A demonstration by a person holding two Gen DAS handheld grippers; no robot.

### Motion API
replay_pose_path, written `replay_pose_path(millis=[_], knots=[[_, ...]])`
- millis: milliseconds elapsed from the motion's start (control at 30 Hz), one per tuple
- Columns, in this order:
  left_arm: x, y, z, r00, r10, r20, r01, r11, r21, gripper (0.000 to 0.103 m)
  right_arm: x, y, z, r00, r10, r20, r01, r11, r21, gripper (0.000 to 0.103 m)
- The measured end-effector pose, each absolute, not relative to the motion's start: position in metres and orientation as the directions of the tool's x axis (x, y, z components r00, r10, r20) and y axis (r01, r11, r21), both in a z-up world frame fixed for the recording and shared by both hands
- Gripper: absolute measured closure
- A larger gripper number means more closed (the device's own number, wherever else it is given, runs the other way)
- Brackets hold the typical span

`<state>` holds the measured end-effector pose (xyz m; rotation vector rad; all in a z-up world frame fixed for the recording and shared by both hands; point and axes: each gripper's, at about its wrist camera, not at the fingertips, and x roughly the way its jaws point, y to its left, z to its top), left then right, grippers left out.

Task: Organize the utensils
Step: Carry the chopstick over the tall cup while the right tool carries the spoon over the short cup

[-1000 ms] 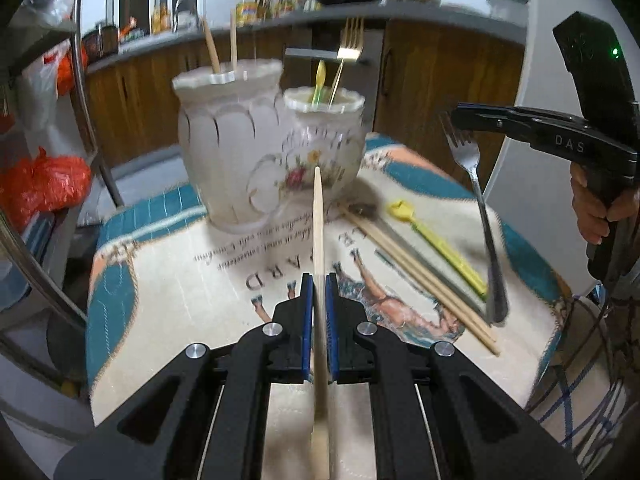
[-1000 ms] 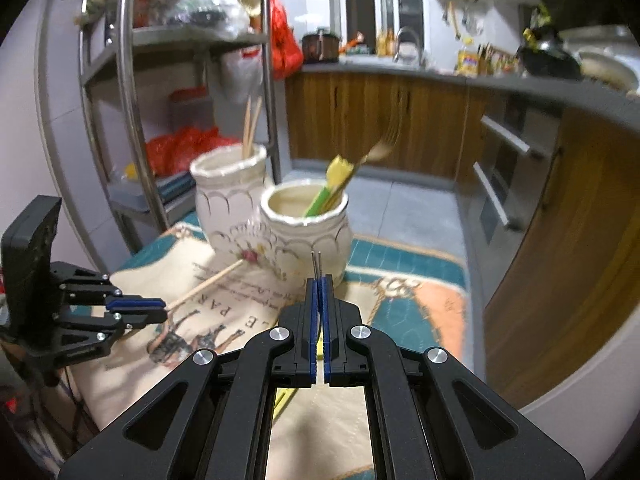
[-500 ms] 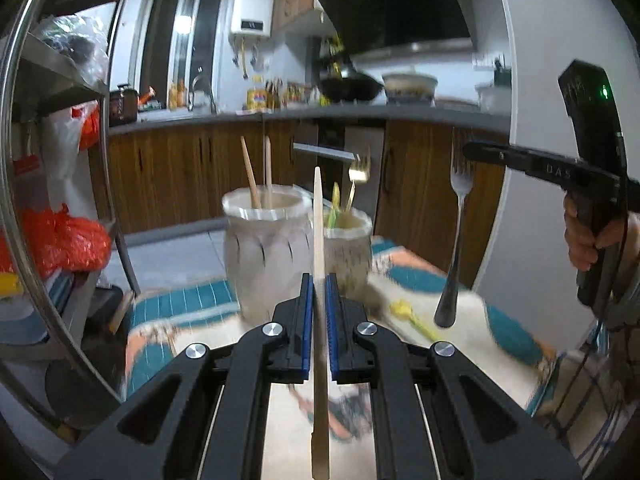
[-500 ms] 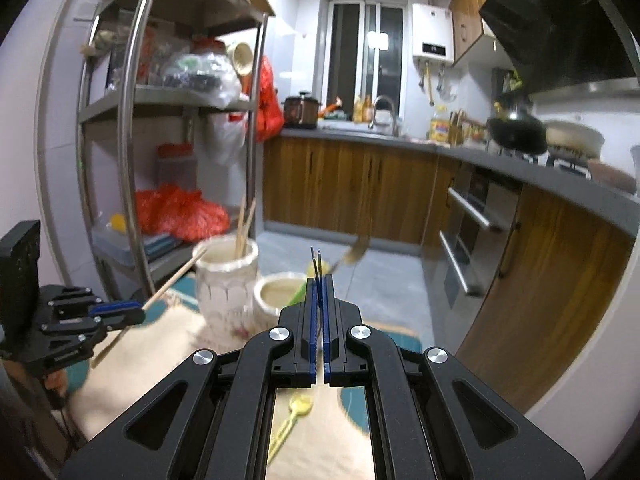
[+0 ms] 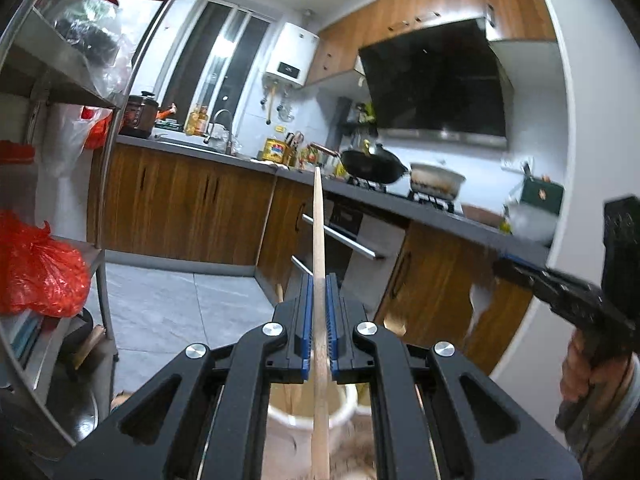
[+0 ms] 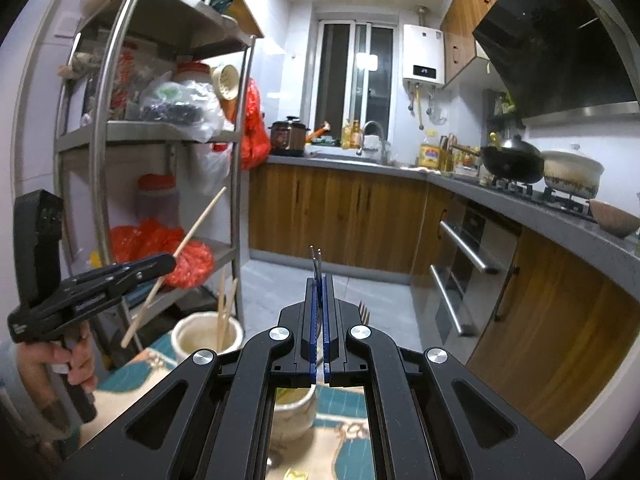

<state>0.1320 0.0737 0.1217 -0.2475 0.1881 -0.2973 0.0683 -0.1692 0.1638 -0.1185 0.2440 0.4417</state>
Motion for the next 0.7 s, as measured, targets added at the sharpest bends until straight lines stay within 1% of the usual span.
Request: replay_pose_path(millis=[133,267,500,700], knots=[[0.155,0.074,0.116,0.943,-0.307,-0.131,0.252,0.911,-0.325,0.097,0.08,-0.171,0.169,0.904,0.362,-0.226,-0.379,0.925,-0.035,0.1],[0.17,0.07,0.107,0.954,-0.274,-0.121,0.22,0.915,-0.34,0.097,0.089,-0.173,0.166,0.927,0.314,-0.206,-0.325,0.946,-0.019,0.1],[0.172,0.054,0.091,0.979,-0.176,-0.104,0.144,0.955,-0.26,0.097,0.102,-0.16,0.141,0.941,0.261,-0.215,-0.282,0.957,-0.072,0.1],[0.164,0.043,0.077,0.978,-0.173,-0.117,0.152,0.973,-0.171,0.097,0.112,-0.158,0.12,0.923,0.274,-0.27,-0.3,0.952,-0.059,0.1]])
